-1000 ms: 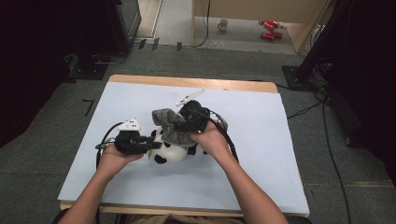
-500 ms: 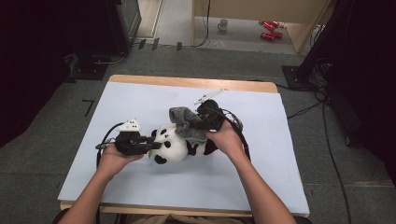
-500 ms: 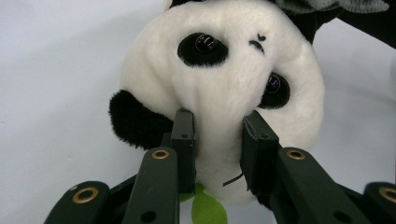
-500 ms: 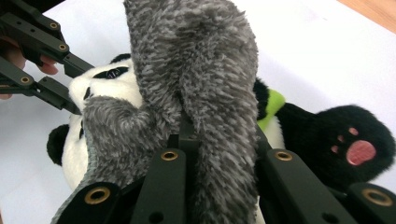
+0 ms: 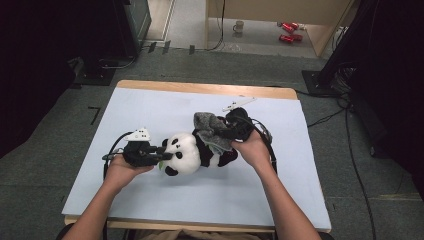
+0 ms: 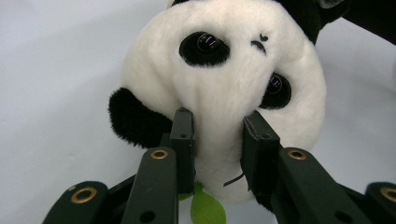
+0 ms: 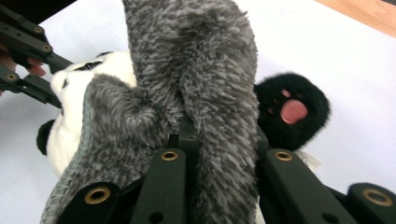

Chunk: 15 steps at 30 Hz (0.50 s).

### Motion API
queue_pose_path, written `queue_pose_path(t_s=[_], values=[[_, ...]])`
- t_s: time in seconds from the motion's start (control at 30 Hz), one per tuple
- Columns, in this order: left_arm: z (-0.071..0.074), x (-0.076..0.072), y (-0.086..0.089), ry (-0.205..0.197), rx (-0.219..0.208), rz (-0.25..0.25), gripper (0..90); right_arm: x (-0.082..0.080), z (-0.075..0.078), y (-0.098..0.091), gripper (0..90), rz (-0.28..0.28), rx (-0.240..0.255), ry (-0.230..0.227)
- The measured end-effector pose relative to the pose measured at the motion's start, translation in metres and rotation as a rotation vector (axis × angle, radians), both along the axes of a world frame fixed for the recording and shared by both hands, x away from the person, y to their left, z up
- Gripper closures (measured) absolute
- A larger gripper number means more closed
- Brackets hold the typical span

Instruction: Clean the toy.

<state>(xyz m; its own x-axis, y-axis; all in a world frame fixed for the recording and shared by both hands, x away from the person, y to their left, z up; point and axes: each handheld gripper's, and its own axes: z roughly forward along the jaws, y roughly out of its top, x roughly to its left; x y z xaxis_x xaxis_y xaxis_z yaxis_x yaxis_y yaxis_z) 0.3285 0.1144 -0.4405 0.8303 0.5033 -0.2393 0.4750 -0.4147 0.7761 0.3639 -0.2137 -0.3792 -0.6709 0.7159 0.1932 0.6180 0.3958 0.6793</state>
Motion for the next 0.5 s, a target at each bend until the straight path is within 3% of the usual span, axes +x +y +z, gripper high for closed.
queue_pose_path(t_s=[0.13,0.27,0.5], values=[[-0.002,0.001,0.002,0.009,-0.007,0.004,69.5,0.000,-0.005,-0.009,77.2,-0.026,-0.028,0.003],[-0.001,0.000,0.001,-0.005,-0.013,0.001,69.3,-0.002,-0.017,-0.027,77.2,-0.042,0.014,0.019],[-0.001,0.000,0.001,-0.005,-0.015,0.003,68.9,-0.004,-0.018,-0.036,77.2,-0.045,-0.003,0.007]])
